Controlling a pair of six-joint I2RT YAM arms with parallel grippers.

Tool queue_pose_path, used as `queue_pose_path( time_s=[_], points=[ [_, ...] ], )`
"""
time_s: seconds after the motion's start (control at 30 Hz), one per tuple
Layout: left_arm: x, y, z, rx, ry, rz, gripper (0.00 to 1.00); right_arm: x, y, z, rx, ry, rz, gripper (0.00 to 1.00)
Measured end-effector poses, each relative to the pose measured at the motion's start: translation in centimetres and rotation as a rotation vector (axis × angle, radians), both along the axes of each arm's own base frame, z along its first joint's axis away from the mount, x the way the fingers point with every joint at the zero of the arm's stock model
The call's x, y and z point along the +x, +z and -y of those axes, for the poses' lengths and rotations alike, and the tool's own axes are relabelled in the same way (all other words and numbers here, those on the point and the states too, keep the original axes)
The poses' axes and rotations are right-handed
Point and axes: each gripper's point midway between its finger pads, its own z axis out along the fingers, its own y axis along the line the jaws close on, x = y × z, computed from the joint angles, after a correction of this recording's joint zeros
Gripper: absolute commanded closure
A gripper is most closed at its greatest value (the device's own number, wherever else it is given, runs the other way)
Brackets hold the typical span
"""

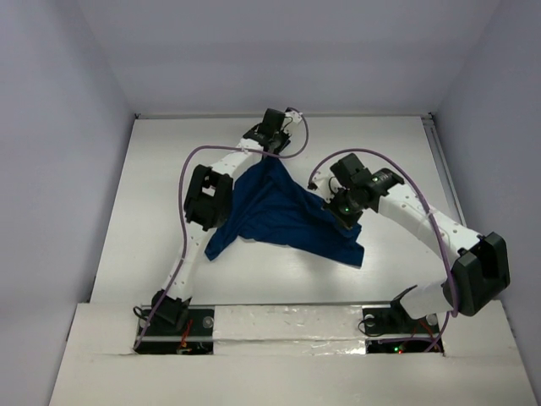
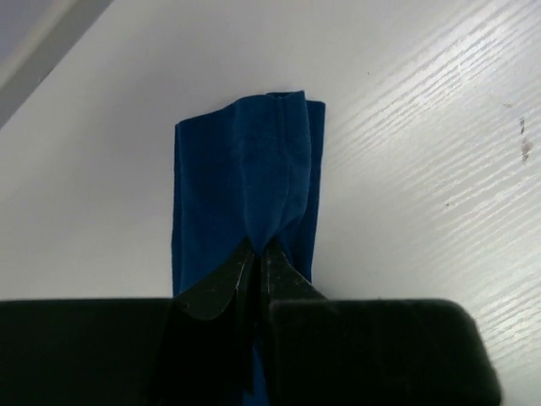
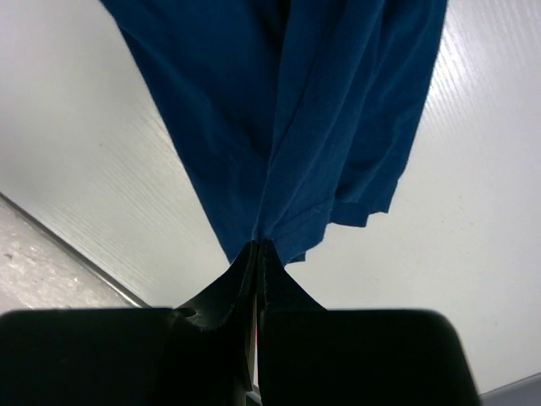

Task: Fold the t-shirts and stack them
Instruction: Flatten out the tshirt

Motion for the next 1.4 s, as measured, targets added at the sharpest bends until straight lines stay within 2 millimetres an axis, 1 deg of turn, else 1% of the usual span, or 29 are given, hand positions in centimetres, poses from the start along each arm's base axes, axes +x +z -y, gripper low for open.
queue_pose_path(
  time_s=[0.07,0.1,0.17,0.2,0.27,0.33,0.37,0.47,0.5,0.57,0.63,0.7,0.77,0.83,0.9,0.97,1.0,1.07,1.1,1.2,1.23,1.3,1.37,1.4],
  points=[
    [0.3,0.6,-0.3,-0.012,0.015,0.009,1.00,0.3,0.0,0.3,-0.013,-0.011,0.012,1.00],
    [0.4,1.0,-0.4,-0.019,0.021,0.014,1.00,0.7,0.0,0.7,-0.031,-0.028,0.028,1.00],
    [0.7,2.5,-1.1,-0.036,0.041,0.029,1.00,1.6,0.3,1.7,-0.068,-0.061,0.063,1.00],
    [1.0,3.8,-1.8,-0.047,0.056,0.042,1.00,2.3,0.7,2.4,-0.086,-0.090,0.088,1.00],
    [1.7,7.3,-3.8,-0.078,0.095,0.084,1.00,4.2,2.1,3.9,-0.115,-0.158,0.154,1.00],
    [2.3,12.3,-6.5,-0.121,0.144,0.155,1.00,6.7,4.3,5.4,-0.133,-0.239,0.252,1.00],
    [2.3,15.3,-8.3,-0.145,0.171,0.203,1.00,8.1,5.7,6.1,-0.134,-0.280,0.309,1.00],
    [0.2,23.8,-12.9,-0.201,0.231,0.332,1.00,11.2,9.8,7.6,-0.117,-0.376,0.456,1.00],
    [-1.1,26.6,-14.3,-0.222,0.247,0.383,1.00,12.1,11.0,7.8,-0.105,-0.400,0.499,1.00],
    [-4.0,31.4,-15.9,-0.259,0.255,0.470,1.00,13.5,13.3,7.9,-0.082,-0.431,0.569,1.00],
    [-7.2,35.1,-16.3,-0.296,0.240,0.541,1.00,14.3,15.0,7.9,-0.069,-0.451,0.616,1.00],
    [-10.1,37.7,-16.2,-0.334,0.216,0.590,1.00,15.1,16.2,8.1,-0.064,-0.470,0.646,1.00],
    [-12.5,39.6,-15.9,-0.375,0.183,0.616,1.00,15.7,17.5,8.3,-0.057,-0.489,0.670,1.00],
    [-14.5,40.9,-15.8,-0.413,0.155,0.630,1.00,16.2,19.0,8.5,-0.038,-0.510,0.701,1.00],
    [-16.4,42.3,-15.9,-0.448,0.133,0.645,1.00,16.4,21.2,8.6,-0.006,-0.529,0.745,1.00],
    [-18.4,43.6,-16.0,-0.475,0.108,0.657,1.00,15.8,23.5,8.7,0.035,-0.546,0.790,1.00],
    [-20.0,44.7,-16.1,-0.493,0.092,0.669,1.00,15.0,25.3,9.0,0.068,-0.556,0.829,1.00],
    [-22.5,46.2,-16.4,-0.510,0.061,0.691,1.00,13.3,27.9,9.6,0.116,-0.569,0.885,1.00],
    [-23.9,46.8,-16.6,-0.515,0.046,0.699,1.00,12.0,29.3,9.9,0.143,-0.573,0.914,1.00],
    [-28.6,48.9,-17.1,-0.534,-0.015,0.744,1.00,7.4,34.3,11.2,0.257,-0.581,1.031,1.00],
    [-30.2,50.0,-17.4,-0.544,-0.028,0.777,1.00,5.6,36.2,11.6,0.306,-0.583,1.078,1.00],
    [-34.2,52.0,-17.7,-0.568,-0.090,0.834,1.00,1.6,39.6,12.5,0.409,-0.573,1.169,1.00],
    [-37.4,53.6,-17.9,-0.589,-0.147,0.882,1.00,-1.7,41.5,13.0,0.490,-0.548,1.229,1.00],
    [-39.1,54.2,-17.9,-0.599,-0.181,0.904,1.00,-3.6,42.4,13.3,0.533,-0.531,1.263,1.00]
  ],
)
